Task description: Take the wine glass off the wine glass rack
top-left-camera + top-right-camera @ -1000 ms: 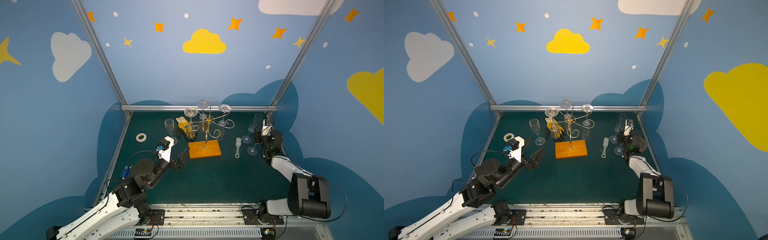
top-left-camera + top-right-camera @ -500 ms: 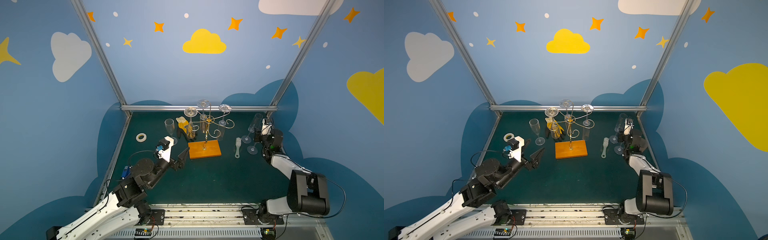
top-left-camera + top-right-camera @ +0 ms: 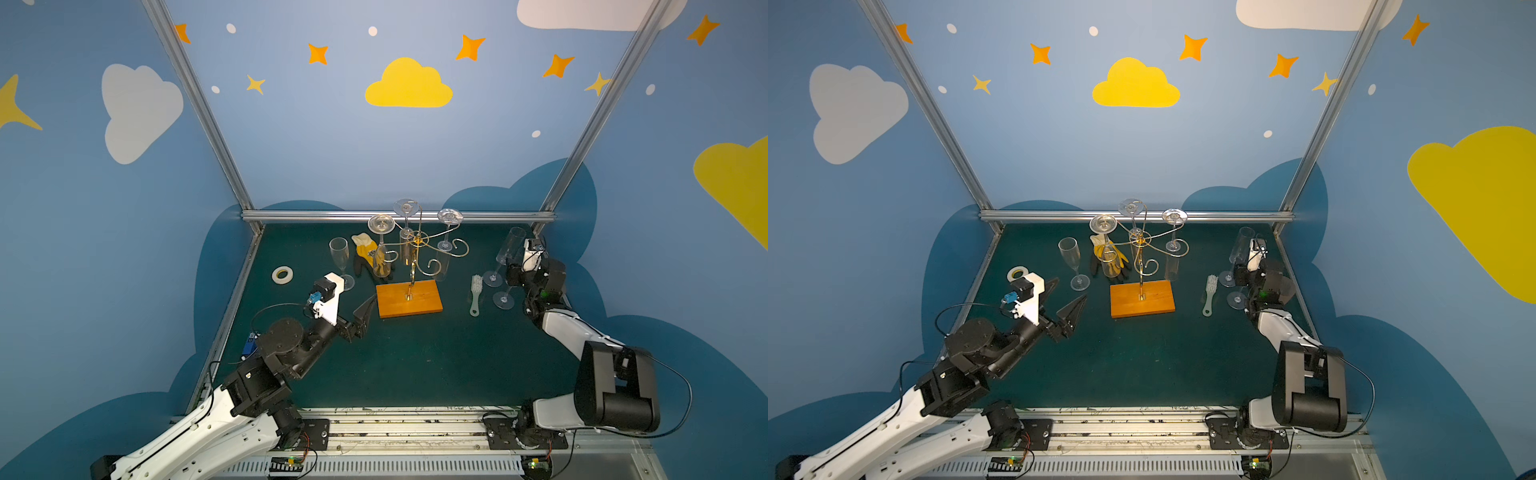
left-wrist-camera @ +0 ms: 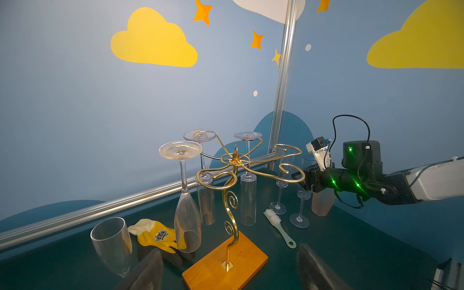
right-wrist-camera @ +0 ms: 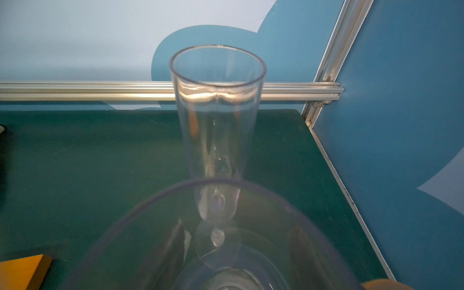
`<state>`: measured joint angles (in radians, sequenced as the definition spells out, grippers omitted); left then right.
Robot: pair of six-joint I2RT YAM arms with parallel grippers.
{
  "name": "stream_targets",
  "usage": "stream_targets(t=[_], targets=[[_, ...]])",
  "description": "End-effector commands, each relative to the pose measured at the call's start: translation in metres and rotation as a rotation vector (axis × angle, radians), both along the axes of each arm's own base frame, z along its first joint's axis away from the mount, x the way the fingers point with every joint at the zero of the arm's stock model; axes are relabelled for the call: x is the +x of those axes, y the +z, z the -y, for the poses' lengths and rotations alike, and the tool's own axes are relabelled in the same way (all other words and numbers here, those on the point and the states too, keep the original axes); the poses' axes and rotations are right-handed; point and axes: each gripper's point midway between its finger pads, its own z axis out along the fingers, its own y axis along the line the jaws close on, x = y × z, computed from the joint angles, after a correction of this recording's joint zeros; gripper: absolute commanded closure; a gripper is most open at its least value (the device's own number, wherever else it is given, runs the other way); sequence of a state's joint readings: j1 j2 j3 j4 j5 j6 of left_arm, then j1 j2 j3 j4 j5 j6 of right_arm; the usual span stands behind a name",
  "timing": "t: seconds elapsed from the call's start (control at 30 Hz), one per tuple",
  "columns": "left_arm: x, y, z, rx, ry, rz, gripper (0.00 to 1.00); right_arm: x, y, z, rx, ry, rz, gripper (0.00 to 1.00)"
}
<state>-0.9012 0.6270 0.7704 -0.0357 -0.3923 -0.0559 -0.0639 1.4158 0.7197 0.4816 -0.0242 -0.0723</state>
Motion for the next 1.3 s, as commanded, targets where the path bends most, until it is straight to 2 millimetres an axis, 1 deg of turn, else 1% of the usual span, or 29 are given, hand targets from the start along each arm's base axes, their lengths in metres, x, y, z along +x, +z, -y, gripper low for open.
stream_targets(t=[0.0,0.23,0.53,0.7,0.8,0.9,1.03,1.17,1.27], targets=[[-0.003,0.020,-0.004,-0.038,-0.002,0.040,0.17,-0.004,0.022,0.001,-0.011,0.002,0.042,0.30],[-0.005,0.021,-0.004,-0.046,-0.012,0.044,0.17,-0.013,0.035,-0.001,-0.013,0.009,0.060,0.24],[-0.010,0.022,-0.012,-0.061,-0.005,0.057,0.17,-0.028,0.056,-0.001,-0.022,0.007,0.091,0.23],[-0.012,0.022,-0.017,-0.060,0.007,0.069,0.16,-0.039,0.078,-0.005,-0.044,0.028,0.120,0.23],[-0.014,0.024,-0.021,-0.062,0.014,0.079,0.16,-0.046,0.092,-0.012,-0.062,0.069,0.142,0.23],[-0.014,0.021,-0.025,-0.058,0.025,0.080,0.16,-0.054,0.110,-0.020,-0.063,0.113,0.184,0.23],[-0.014,0.018,-0.030,-0.060,0.047,0.083,0.15,-0.064,0.131,-0.025,0.027,0.124,0.230,0.23],[-0.014,0.017,-0.035,-0.055,0.068,0.089,0.14,-0.074,0.150,-0.039,0.113,0.180,0.211,0.23],[-0.013,0.017,-0.038,-0.049,0.082,0.093,0.12,-0.081,0.159,-0.049,0.176,0.212,0.176,0.23]])
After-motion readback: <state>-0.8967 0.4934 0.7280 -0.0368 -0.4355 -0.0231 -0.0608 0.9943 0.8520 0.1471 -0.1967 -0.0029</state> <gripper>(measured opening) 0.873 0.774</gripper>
